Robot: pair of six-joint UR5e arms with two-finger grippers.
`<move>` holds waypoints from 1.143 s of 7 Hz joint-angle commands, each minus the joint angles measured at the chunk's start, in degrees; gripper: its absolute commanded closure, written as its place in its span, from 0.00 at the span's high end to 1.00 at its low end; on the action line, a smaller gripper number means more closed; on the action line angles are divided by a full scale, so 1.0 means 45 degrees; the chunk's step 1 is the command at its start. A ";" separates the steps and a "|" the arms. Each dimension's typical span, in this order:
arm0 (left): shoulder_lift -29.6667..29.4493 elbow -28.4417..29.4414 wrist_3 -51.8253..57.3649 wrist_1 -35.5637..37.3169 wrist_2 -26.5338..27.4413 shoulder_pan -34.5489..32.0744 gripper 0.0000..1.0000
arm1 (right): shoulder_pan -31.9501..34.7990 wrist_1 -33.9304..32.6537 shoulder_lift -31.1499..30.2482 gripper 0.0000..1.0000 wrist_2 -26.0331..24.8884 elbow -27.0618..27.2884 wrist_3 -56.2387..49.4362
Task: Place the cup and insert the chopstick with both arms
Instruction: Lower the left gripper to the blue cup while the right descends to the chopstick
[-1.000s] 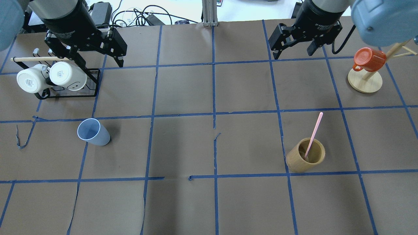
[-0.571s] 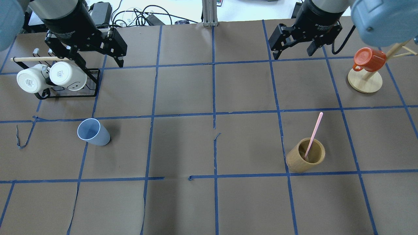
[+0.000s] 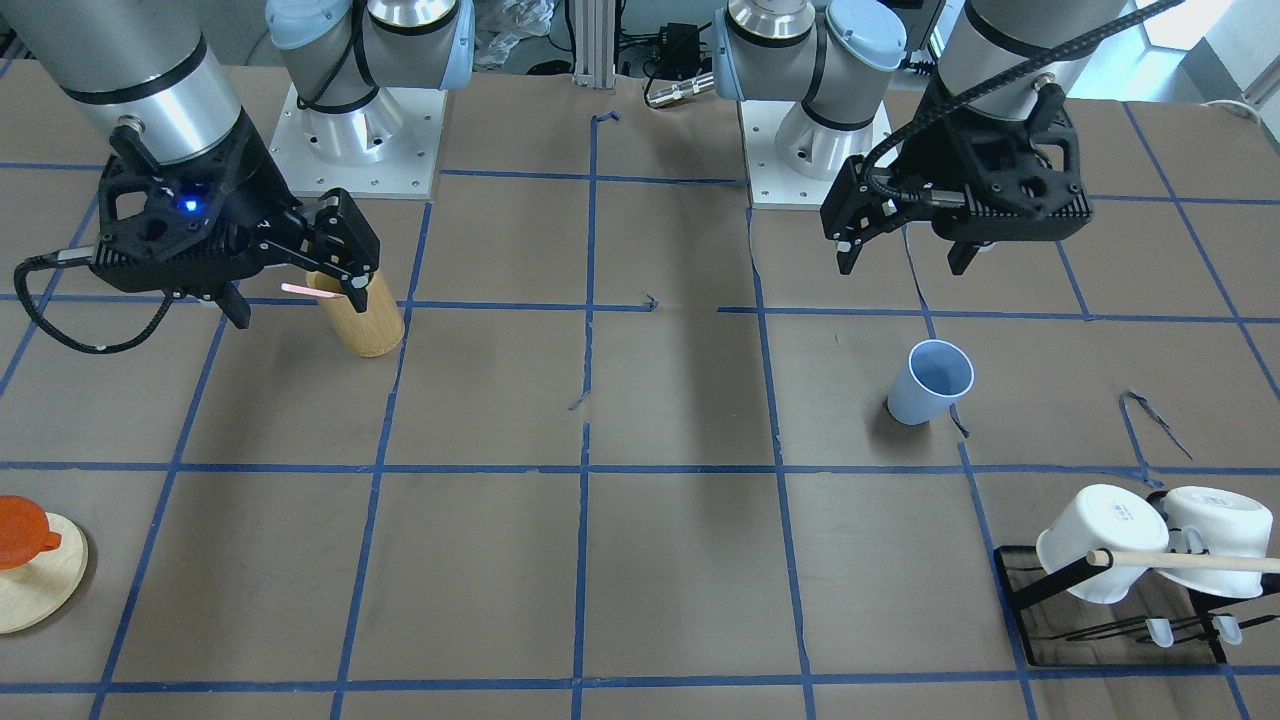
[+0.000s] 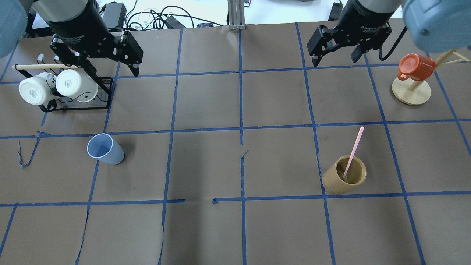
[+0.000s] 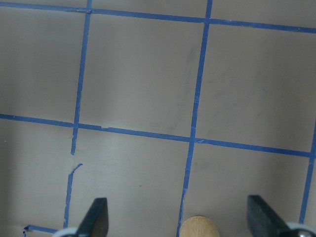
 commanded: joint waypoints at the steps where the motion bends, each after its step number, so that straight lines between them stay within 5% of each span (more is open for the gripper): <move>1: 0.0021 0.0000 0.0000 0.0000 0.0000 0.0000 1.00 | -0.0008 0.0763 -0.0393 1.00 -0.0656 0.0008 0.0100; 5: 0.0060 -0.0039 0.0174 -0.0058 0.0135 0.0000 1.00 | -0.0047 0.1467 -0.0415 1.00 -0.0698 0.0066 0.0121; 8: -0.0152 -0.0349 0.0234 -0.0019 0.0136 0.0232 1.00 | -0.0650 -0.0121 -0.0493 1.00 -0.1220 0.2286 0.0200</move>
